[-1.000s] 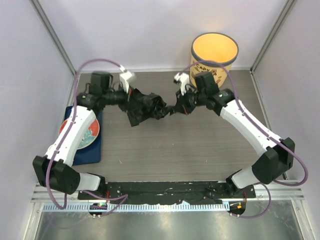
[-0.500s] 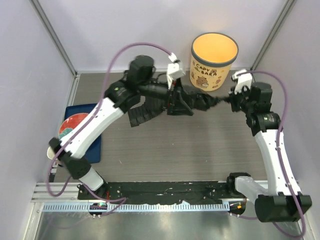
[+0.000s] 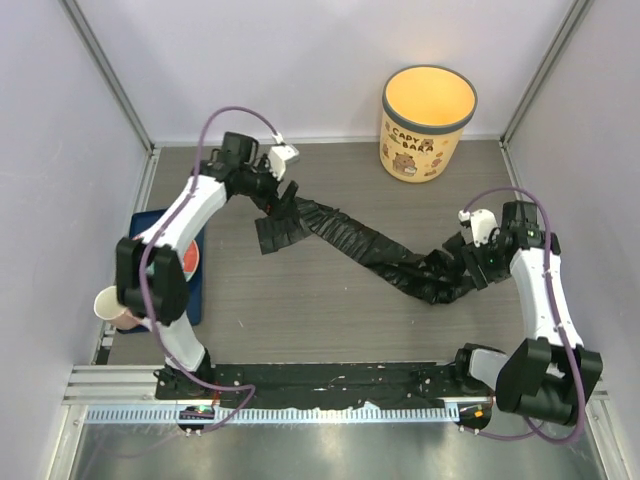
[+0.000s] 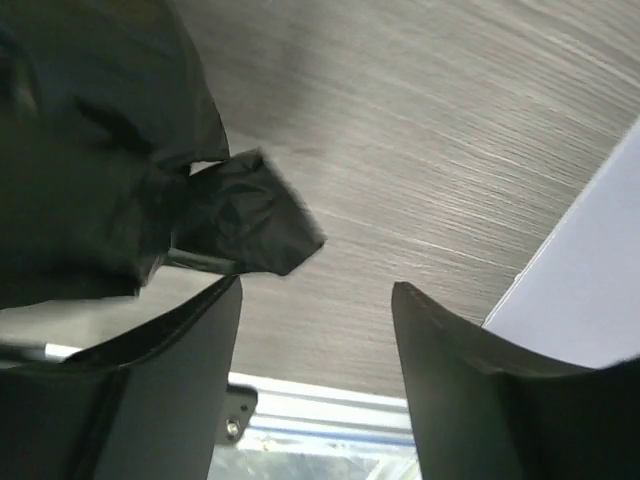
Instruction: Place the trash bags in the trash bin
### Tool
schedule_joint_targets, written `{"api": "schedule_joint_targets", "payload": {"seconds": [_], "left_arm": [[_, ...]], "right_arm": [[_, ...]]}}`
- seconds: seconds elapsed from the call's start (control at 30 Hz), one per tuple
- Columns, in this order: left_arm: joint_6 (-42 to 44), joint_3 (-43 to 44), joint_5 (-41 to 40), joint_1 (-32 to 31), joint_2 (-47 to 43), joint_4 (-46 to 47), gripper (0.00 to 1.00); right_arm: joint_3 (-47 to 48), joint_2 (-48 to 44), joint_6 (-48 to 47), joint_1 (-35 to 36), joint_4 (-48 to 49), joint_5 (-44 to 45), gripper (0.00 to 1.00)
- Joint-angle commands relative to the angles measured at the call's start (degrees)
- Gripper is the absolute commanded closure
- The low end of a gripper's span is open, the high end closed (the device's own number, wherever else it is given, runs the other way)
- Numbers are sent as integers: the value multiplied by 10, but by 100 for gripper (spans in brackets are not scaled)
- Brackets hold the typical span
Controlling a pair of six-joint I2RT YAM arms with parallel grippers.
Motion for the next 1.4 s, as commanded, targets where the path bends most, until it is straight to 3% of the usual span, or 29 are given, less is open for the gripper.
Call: {"api": "schedule_joint_targets", "payload": {"seconds": [0.0, 0.07, 0.13, 0.2, 0.3, 0.4, 0.53, 0.63, 0.87, 0.97, 1.0, 1.13, 1.17, 1.2, 1.23, 1.3, 1.33, 1.37], "left_arm": [[178, 51, -97, -6, 129, -87, 10], [202, 64, -102, -4, 161, -95, 11], [219, 72, -112, -5, 196, -91, 12], [220, 76, -125, -6, 222, -86, 14], [231, 75, -147, -9, 241, -109, 26], [250, 28, -162, -10, 213, -121, 46], [273, -59, -156, -4, 143, -118, 90], [284, -105, -132, 11, 92, -130, 100], [330, -180, -79, 40, 10, -133, 99], [309, -176, -67, 43, -4, -123, 78], [301, -173, -55, 45, -6, -121, 61], [224, -139, -32, 67, -10, -87, 32], [207, -132, -30, 69, -8, -58, 28], [194, -123, -23, 71, 1, -45, 22], [187, -101, -20, 73, 8, -28, 21], [162, -75, -15, 73, 40, -8, 19], [154, -44, -10, 72, 55, 0, 19], [144, -22, -5, 73, 75, -6, 19]], "right_arm": [[108, 56, -90, -1, -134, -65, 26], [177, 95, -117, -1, -214, -108, 17], [230, 124, -125, 1, -265, -109, 15], [261, 158, -125, 4, -277, -85, 14], [328, 174, -67, 39, -251, -136, 14], [355, 199, 28, 162, -157, -138, 14], [376, 279, 108, 263, -17, -186, 14], [416, 370, 134, 317, 53, -218, 14], [523, 554, 139, 382, 137, -253, 13], [568, 615, 136, 388, 148, -234, 11], [573, 625, 133, 388, 153, -226, 11], [565, 658, 103, 394, 144, -214, 14], [556, 658, 98, 399, 141, -218, 20], [534, 657, 84, 403, 138, -223, 37], [520, 653, 78, 405, 133, -229, 47], [477, 627, 64, 409, 136, -245, 92], [462, 615, 63, 410, 138, -252, 99], [447, 597, 63, 410, 146, -257, 99]]}}
